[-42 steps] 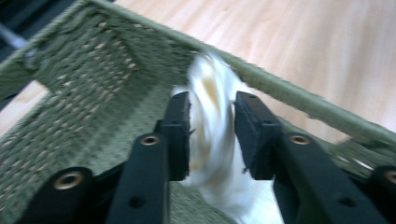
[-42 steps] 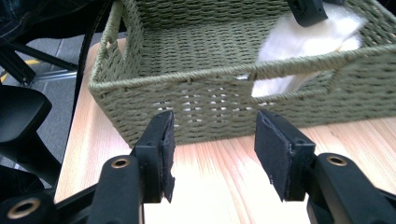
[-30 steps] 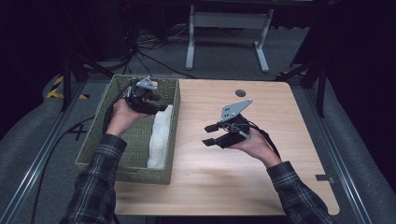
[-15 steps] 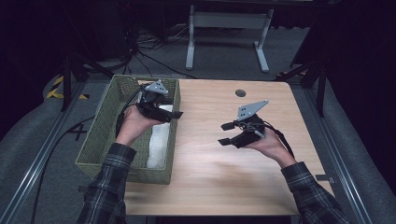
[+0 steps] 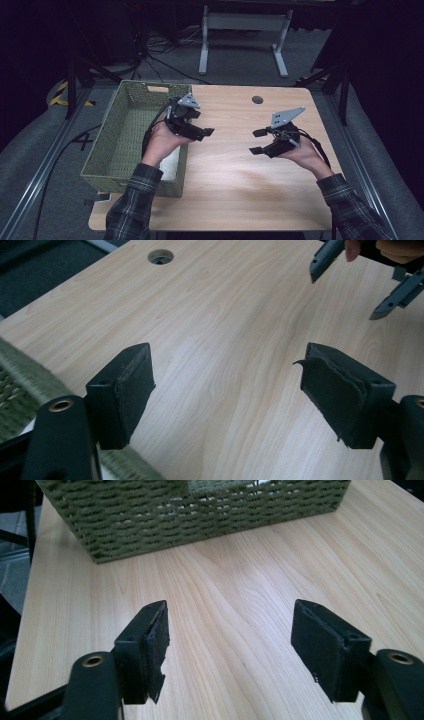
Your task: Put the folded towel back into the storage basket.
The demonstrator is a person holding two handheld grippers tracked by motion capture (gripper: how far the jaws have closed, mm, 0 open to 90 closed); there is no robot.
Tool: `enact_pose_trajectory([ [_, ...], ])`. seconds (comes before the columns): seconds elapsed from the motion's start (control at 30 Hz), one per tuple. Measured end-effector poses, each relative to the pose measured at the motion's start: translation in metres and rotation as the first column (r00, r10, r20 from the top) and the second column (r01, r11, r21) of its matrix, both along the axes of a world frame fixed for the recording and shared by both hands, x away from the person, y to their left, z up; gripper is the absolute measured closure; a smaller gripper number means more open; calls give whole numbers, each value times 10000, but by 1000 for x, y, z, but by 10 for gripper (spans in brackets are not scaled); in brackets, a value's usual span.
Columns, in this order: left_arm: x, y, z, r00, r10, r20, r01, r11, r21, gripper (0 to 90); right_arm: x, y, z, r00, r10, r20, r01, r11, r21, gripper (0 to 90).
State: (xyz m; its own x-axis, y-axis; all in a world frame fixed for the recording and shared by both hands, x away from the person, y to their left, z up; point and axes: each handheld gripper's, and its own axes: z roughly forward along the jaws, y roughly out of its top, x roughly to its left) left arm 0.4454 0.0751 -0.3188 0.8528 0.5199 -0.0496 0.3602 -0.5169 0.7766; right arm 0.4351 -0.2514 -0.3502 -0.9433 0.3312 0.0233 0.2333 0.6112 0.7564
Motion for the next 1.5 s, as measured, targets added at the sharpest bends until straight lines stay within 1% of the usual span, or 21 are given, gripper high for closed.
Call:
enact_pose_trajectory([
  [0.1, -9, -12, -3, 9999, -147, -28, 146, 9996, -222, 216, -2, -5, -2, 9999, -88, 56, 88, 9999, -65, 311],
  [0.17, -14, -19, -4, 9996, -276, -114, 274, 9994, -208, 215, -3, -8, -5, 9999, -106, -10, 106, 9999, -64, 311],
  [0.23, -17, -24, -5, 9991, -421, -51, 421, 9991, -95, 213, -4, -10, -8, 9999, -148, -47, 148, 9999, -52, 311],
  [0.27, -20, -28, -6, 9993, -357, -55, 356, 9992, -182, 212, -4, -12, -9, 9999, -128, -46, 127, 9999, -94, 311],
  [0.33, -24, -34, -9, 9992, -400, 21, 401, 9991, -154, 209, -5, -14, -12, 9998, -216, -27, 216, 9996, -183, 304],
  [0.43, -32, -44, -15, 9990, -439, -66, 437, 9987, -256, 202, -8, -20, -18, 9993, -371, 64, 372, 9992, -140, 304],
  [0.47, -34, -46, -17, 9987, -475, -175, 472, 9987, -181, 201, -9, -22, -20, 9990, -453, 15, 453, 9989, -125, 297],
  [0.5, -35, -49, -19, 9990, -427, -154, 424, 9990, -171, 201, -11, -24, -22, 9986, -525, 14, 525, 9985, -147, 297],
  [0.6, -40, -56, -29, 9988, -406, -284, 399, 9988, -279, 197, -15, -29, -29, 9980, -634, 52, 635, 9978, -172, 297],
  [0.7, -45, -64, -41, 9983, -482, -318, 482, 9988, -29, 193, -20, -35, -38, 9970, -769, 14, 769, 9968, -208, 296],
  [0.77, -48, -69, -50, 9976, -512, -475, 509, 9987, -69, 189, -22, -38, -43, 9967, -808, -7, 807, 9964, -254, 292],
  [0.83, -49, -74, -59, 9974, -562, -450, 569, 9983, 145, 189, -23, -40, -49, 9960, -889, -65, 886, 9956, -300, 292],
  [0.87, -50, -76, -64, 9966, -563, -600, 571, 9983, 130, 188, -24, -42, -52, 9962, -866, -65, 863, 9958, -307, 292],
  [1.0, -53, -80, -81, 9956, -532, -769, 554, 9981, 261, 179, -28, -47, -63, 9953, -961, -121, 953, 9941, -515, 286],
  [1.03, -54, -81, -85, 9958, -519, -757, 531, 9985, 140, 175, -30, -49, -66, 9946, -1036, -108, 1028, 9929, -590, 285],
  [1.07, -54, -81, -88, 9955, -536, -779, 550, 9984, 150, 172, -32, -51, -69, 9940, -1088, -101, 1080, 9922, -626, 281],
  [1.13, -56, -83, -94, 9962, -514, -701, 540, 9979, 354, 164, -35, -54, -74, 9924, -1223, -131, 1210, 9900, -730, 266],
  [1.2, -59, -86, -101, 9954, -590, -761, 616, 9976, 317, 163, -37, -58, -78, 9912, -1320, -133, 1305, 9882, -800, 252],
  [1.27, -62, -88, -106, 9947, -719, -740, 759, 9957, 526, 156, -41, -64, -83, 9879, -1532, -257, 1504, 9846, -895, 237],
  [1.37, -66, -90, -112, 9947, -789, -657, 822, 9954, 501, 154, -45, -71, -87, 9858, -1663, -219, 1634, 9818, -965, 229],
  [1.5, -71, -92, -122, 9950, -842, -544, 879, 9937, 697, 150, -52, -79, -93, 9820, -1883, -129, 1858, 9765, -1088, 210],
])
